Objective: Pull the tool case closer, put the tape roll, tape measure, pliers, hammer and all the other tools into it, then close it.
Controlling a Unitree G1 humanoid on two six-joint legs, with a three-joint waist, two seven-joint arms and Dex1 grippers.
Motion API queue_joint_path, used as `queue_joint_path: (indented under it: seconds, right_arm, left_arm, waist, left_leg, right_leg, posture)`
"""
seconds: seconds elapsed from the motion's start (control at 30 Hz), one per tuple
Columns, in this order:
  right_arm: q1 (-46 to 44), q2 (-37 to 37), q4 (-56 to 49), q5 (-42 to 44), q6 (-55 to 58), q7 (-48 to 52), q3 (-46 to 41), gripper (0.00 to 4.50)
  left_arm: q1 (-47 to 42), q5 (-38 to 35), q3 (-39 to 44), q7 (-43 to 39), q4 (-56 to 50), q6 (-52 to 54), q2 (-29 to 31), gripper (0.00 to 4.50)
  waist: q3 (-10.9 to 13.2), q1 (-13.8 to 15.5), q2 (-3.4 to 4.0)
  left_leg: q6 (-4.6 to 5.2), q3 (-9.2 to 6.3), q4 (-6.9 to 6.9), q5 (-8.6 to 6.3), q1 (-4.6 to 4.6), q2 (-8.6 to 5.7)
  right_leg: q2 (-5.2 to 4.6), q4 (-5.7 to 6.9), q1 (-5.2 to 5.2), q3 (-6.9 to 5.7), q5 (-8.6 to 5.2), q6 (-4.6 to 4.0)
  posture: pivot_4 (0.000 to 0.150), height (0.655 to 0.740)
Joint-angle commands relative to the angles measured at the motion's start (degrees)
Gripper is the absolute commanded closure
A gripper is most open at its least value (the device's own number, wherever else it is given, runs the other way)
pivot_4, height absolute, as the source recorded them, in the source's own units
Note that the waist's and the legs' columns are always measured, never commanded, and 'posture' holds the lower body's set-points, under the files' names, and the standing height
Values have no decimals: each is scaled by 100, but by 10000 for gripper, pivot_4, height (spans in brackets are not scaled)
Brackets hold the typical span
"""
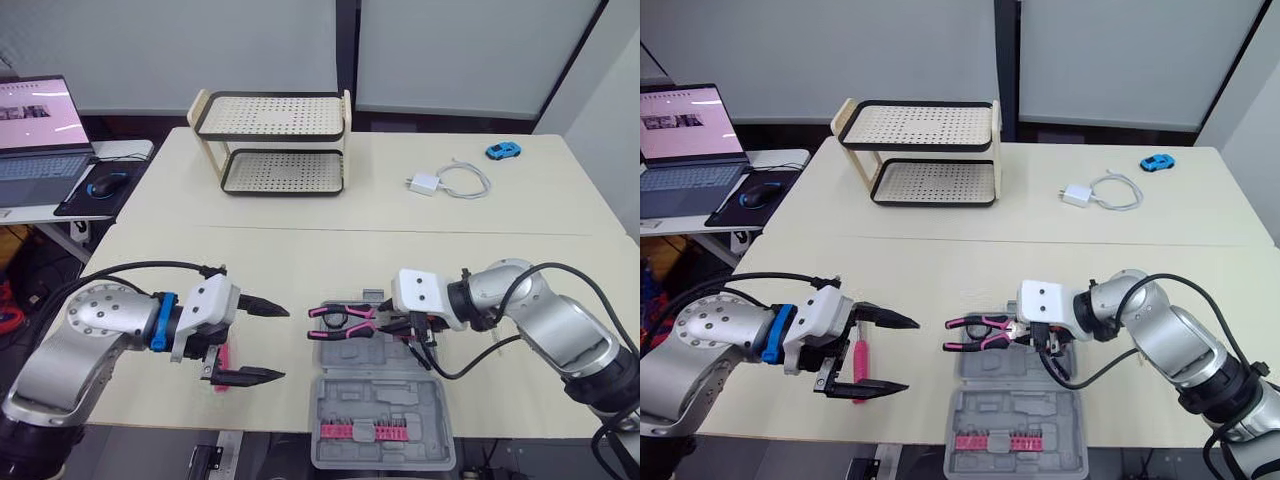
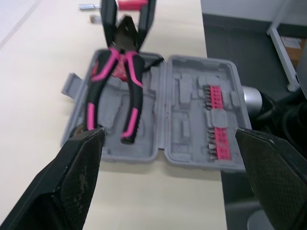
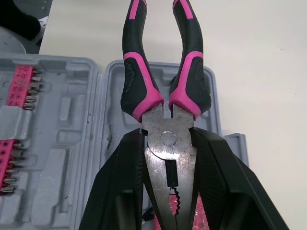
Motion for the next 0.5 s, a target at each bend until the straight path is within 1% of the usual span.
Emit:
queue_joint_path:
  seconds: [0.03,0.13,0.27,0.5]
  right_arm:
    - [-85,-164,-392,-132,223,91,135,32978]
    - [-114,-242,-462,-257,488,133,364,32978]
    - [-183,-246,-436,-434,713,75,578,32978]
    - [-290,-119,-416,-517,1102,-33,701,32978]
  left_arm:
    - [85,-358,417,203,-24,-288,-270,0]
    - [315,-220,533,75,160,-620,-258,0]
    - [591,-384,543,-34,87,-394,-61,0]
    - [743,-210,468,-201,176,-849,-27,0]
  waist:
    - [0,2,0]
    - [0,-9,0]
    - [0,-37,0]
    - [0,-24,0]
  left_leg:
    - [0,0,0,0,0,0]
    - [0,1,0,0,0,-1]
    - [0,3,-3,0,1,2]
    - [0,2,-4,-1,1,1]
  right_leg:
    - [0,-1,0,0,0,0]
    - [-1,0,0,2,0,0]
    - [1,0,-2,3,0,0]
    - [1,0,-3,2,0,-1]
  posture:
    - [1500,7400]
    - [1500,7400]
    - [1500,7400]
    - [1500,7400]
